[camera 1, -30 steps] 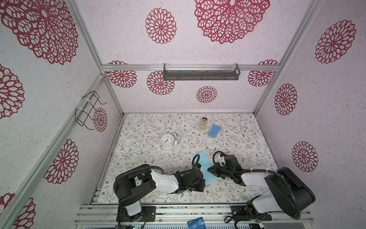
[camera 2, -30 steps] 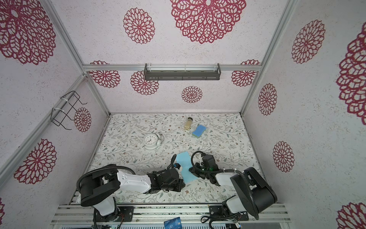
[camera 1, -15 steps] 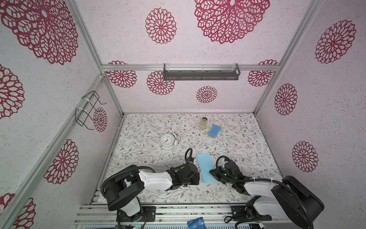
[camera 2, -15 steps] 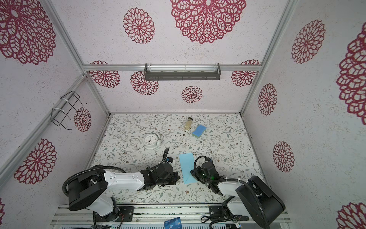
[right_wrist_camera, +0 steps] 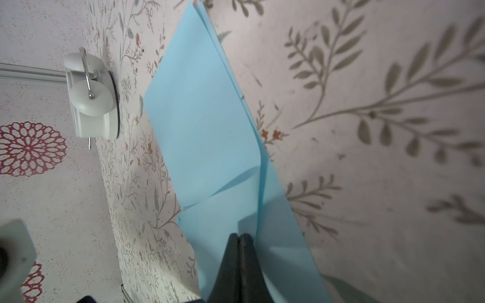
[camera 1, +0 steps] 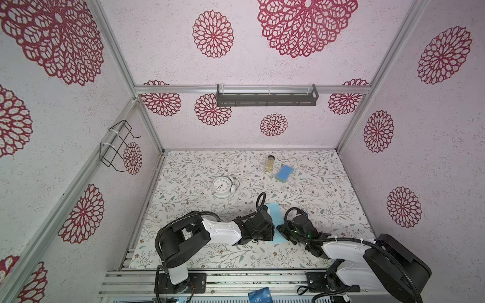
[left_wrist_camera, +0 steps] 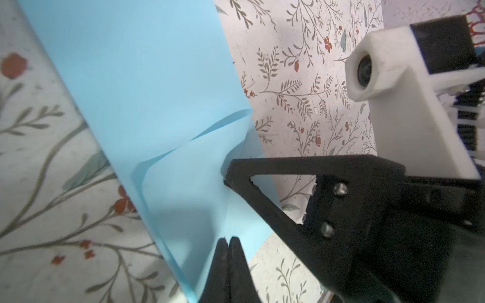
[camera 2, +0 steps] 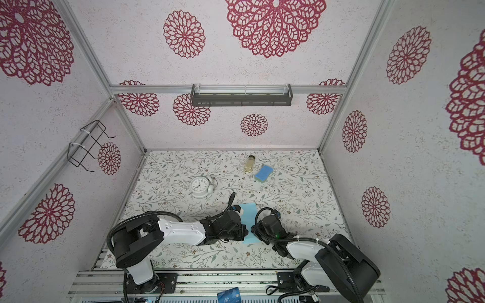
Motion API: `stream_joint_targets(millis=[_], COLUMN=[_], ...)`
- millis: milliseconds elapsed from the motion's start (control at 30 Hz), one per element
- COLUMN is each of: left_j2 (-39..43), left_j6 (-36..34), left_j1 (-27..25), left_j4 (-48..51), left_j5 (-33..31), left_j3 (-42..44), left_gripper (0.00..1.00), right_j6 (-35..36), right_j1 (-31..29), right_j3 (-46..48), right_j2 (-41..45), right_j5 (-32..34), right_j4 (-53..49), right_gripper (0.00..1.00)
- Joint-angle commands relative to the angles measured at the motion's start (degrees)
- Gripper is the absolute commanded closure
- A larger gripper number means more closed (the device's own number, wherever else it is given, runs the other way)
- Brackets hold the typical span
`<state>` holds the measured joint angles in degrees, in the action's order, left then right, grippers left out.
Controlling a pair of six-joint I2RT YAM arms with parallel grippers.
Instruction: Fold a paper plane with a square sheet of paper (fold left side to right side)
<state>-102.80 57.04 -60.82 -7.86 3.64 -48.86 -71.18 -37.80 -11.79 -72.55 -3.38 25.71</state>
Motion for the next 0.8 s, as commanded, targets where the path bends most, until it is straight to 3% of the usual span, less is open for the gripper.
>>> stream_joint_targets(millis=[0, 367, 767], left_j2=[-1.55, -3.99, -3.35], left_j6=[-0.08, 1.80, 2.20], left_j1=[0.26, 0.10, -0.20], left_j4=[-1.44, -0.93, -2.33], left_j5=[0.73, 1.50, 1.96], left_j3=[-0.90, 1.69, 4.45], left_gripper=[1.00, 1.00, 1.00], right_j6=[-0.85, 3.67, 10.81], right_j1=[-0.52, 0.40, 10.20], right_j3=[-0.85, -3.77, -6.81], right_j2=[-0.42, -2.53, -9.92], right_j5=[1.00, -0.56, -5.01], right_j4=[-2.02, -4.56, -3.82], right_gripper=[1.00, 1.00, 1.00])
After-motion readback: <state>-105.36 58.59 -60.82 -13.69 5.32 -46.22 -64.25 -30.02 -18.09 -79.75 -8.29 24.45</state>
